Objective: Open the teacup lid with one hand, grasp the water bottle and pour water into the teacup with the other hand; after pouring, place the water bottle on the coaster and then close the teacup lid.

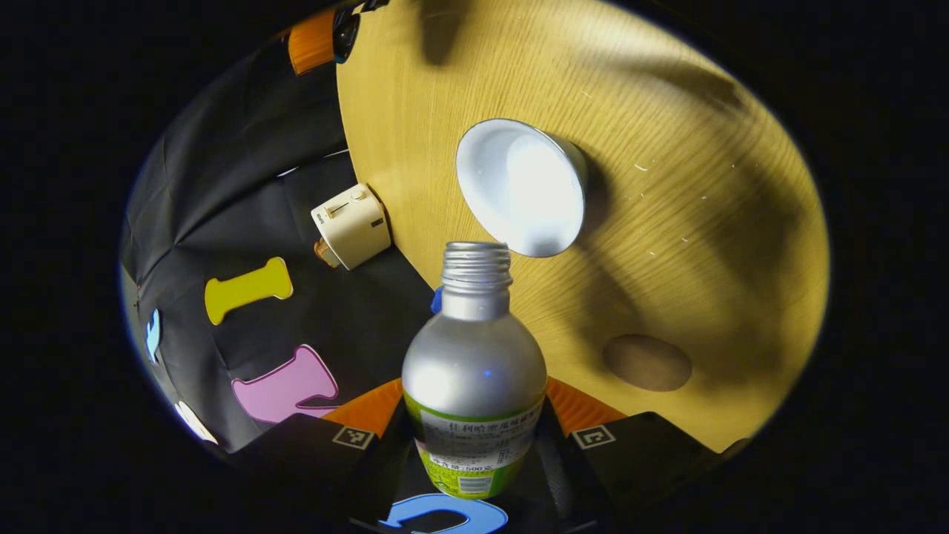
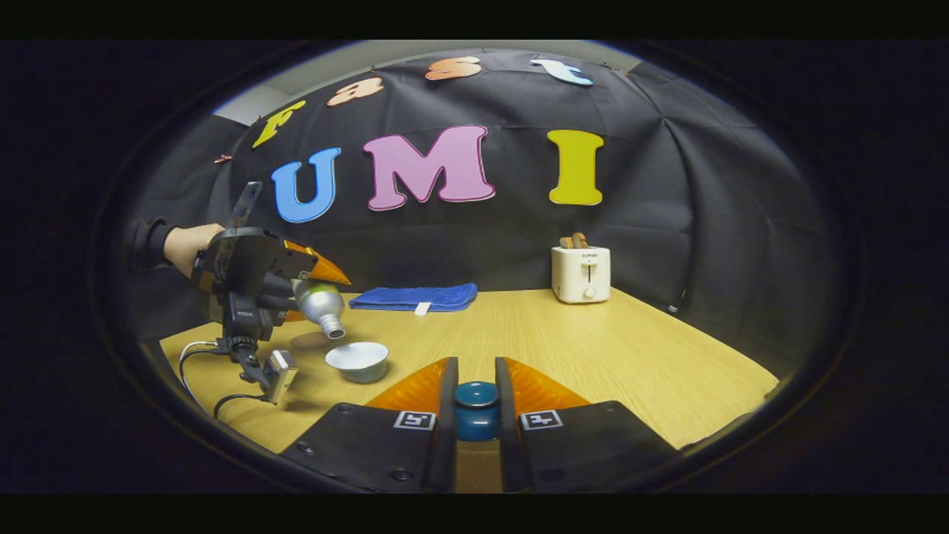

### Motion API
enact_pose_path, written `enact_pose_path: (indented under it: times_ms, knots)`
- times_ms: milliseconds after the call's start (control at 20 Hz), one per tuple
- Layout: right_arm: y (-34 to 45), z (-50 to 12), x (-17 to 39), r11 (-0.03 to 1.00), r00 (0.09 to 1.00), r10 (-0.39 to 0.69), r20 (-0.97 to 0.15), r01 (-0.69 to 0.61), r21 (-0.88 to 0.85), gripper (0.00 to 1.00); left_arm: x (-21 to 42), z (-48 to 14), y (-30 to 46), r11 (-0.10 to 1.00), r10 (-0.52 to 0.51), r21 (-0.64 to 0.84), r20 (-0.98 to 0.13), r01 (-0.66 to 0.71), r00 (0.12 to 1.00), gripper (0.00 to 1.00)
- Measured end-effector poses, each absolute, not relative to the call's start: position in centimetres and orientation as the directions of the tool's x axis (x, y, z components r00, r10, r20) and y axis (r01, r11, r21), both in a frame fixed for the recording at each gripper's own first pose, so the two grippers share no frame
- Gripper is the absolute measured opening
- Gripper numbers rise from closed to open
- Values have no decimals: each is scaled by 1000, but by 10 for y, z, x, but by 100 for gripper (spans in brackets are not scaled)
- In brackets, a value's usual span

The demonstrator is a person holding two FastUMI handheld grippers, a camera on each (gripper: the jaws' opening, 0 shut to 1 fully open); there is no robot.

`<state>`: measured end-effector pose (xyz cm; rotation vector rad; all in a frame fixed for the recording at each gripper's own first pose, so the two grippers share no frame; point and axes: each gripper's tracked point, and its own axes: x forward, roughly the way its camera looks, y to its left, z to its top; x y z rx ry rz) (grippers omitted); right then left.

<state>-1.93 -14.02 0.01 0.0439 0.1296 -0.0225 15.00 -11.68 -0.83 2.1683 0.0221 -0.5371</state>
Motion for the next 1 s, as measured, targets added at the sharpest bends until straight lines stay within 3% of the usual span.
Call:
enact_pose_path:
  times_ms: [200,250,300,550,800,900,1000]
  knots:
    - [-144,5,-23,998,992,-34,-120,40,45,24,148,-13,-121,-484,-229,837,-402,254,887,81]
    - [-146,7,-24,998,993,-38,-116,43,44,27,147,-15,-120,-427,-242,861,-404,277,882,81]
    - [-147,9,-24,998,993,-42,-113,47,42,24,145,-18,-118,-358,-254,883,-406,305,878,81]
    - [-150,18,-25,998,993,-58,-104,62,31,27,136,8,-103,169,-339,902,-326,398,883,81]
    - [-134,31,-22,998,996,-35,-83,40,58,24,137,33,-66,691,-346,615,-179,379,921,80]
    - [-128,35,-18,999,996,-30,-81,33,37,27,141,34,-58,811,-347,458,-125,365,929,80]
    - [-121,42,-14,999,997,-24,-67,26,35,23,141,35,-49,878,-344,324,-85,352,935,80]
